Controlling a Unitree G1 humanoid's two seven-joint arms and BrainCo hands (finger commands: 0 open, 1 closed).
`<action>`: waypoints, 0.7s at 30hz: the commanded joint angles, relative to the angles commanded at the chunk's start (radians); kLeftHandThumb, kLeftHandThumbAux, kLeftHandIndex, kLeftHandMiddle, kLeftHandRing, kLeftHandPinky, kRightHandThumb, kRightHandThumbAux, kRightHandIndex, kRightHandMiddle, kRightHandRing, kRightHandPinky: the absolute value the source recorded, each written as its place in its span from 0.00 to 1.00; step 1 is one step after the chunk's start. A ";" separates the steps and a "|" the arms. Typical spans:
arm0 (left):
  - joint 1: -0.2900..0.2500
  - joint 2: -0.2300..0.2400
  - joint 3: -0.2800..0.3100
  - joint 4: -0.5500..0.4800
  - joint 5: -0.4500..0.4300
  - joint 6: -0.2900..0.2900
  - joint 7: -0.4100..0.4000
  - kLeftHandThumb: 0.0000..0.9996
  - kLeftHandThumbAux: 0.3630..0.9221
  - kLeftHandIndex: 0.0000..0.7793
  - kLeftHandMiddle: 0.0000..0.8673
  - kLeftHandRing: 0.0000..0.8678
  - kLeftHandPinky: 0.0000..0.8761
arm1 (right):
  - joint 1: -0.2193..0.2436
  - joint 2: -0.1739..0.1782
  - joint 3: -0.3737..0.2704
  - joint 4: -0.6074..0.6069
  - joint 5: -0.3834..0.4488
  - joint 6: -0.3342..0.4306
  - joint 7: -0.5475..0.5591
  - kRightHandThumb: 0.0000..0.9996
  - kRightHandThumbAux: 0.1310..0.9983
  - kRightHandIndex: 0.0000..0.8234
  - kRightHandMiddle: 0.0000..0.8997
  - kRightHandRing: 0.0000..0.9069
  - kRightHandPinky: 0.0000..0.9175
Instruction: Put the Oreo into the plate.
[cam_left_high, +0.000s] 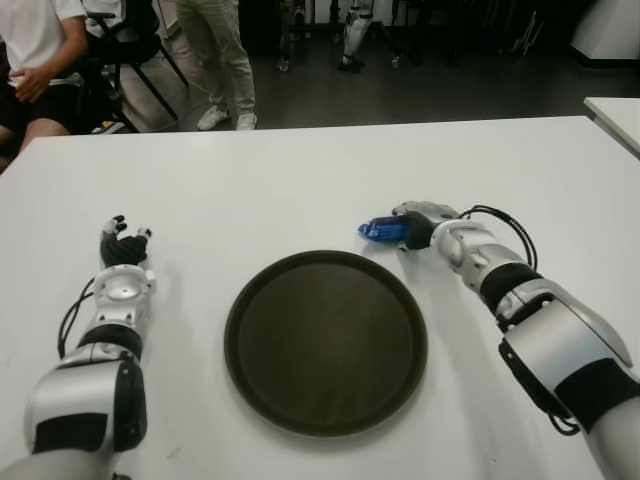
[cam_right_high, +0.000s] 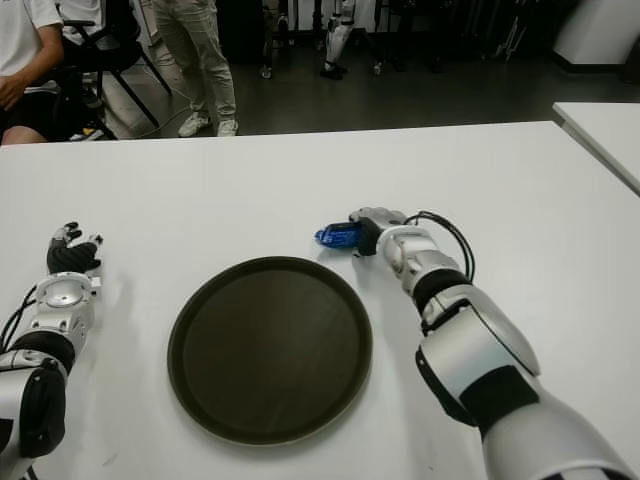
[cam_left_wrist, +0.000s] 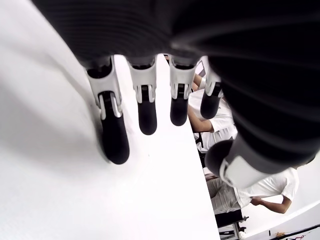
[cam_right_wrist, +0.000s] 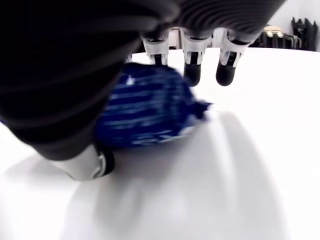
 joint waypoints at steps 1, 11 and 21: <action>0.000 0.000 0.000 0.000 0.000 0.000 0.000 0.16 0.48 0.03 0.15 0.14 0.09 | 0.000 -0.002 0.000 0.000 -0.001 0.001 -0.002 0.45 0.62 0.00 0.03 0.03 0.08; -0.002 0.002 0.005 0.001 -0.005 0.006 -0.006 0.17 0.47 0.03 0.16 0.14 0.08 | 0.006 -0.014 0.003 0.002 -0.004 0.012 -0.006 0.42 0.61 0.00 0.04 0.04 0.08; -0.001 0.001 0.009 0.001 -0.008 0.003 -0.004 0.19 0.47 0.02 0.16 0.16 0.09 | 0.009 -0.017 0.007 0.001 -0.006 0.007 -0.013 0.42 0.61 0.00 0.04 0.05 0.09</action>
